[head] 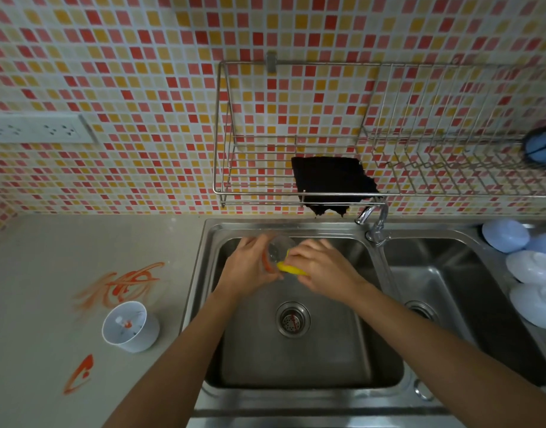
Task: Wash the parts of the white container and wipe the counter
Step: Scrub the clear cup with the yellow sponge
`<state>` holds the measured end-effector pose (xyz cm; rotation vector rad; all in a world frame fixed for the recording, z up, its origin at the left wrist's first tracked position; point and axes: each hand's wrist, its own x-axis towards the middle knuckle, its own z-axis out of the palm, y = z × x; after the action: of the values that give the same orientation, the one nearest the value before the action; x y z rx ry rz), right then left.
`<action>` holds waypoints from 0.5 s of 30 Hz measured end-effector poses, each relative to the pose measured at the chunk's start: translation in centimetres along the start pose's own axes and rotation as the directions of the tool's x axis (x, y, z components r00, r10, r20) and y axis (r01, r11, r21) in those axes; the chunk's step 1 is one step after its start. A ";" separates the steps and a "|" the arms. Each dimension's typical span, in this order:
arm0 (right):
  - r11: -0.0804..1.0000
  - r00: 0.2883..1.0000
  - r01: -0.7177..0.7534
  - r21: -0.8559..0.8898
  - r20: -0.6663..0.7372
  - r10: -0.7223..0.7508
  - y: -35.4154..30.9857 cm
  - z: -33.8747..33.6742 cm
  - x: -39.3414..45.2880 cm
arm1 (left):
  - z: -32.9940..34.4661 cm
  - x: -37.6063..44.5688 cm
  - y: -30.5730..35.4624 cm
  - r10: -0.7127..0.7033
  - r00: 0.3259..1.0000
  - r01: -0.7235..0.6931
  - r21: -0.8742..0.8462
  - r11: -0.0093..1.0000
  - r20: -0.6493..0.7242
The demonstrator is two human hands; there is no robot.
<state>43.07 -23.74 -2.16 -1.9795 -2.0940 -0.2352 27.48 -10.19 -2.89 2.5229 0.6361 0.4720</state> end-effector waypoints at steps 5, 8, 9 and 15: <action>0.997 0.998 0.061 -0.044 0.020 -0.060 0.2 -0.4 1.5 | 0.1 0.3 -0.6 -0.052 0.999 0.052 -0.100 0.994 0.002; 0.995 0.997 0.080 -0.057 -0.014 -0.081 0.4 -0.5 1.9 | -0.7 0.3 -1.2 -0.032 0.998 0.040 -0.162 0.986 0.052; 0.995 0.996 0.083 -0.057 -0.020 -0.085 0.5 -0.6 1.9 | -1.0 0.2 -1.3 -0.023 0.997 0.036 -0.184 0.982 0.073; 0.994 0.995 0.096 -0.051 -0.014 -0.096 1.0 -0.5 1.8 | -1.0 0.6 -1.5 -0.031 0.994 0.051 -0.180 0.982 0.107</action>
<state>44.02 -22.12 -1.24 -1.8997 -2.1961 -0.3247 27.02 -8.35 -2.81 2.3395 0.5769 0.3639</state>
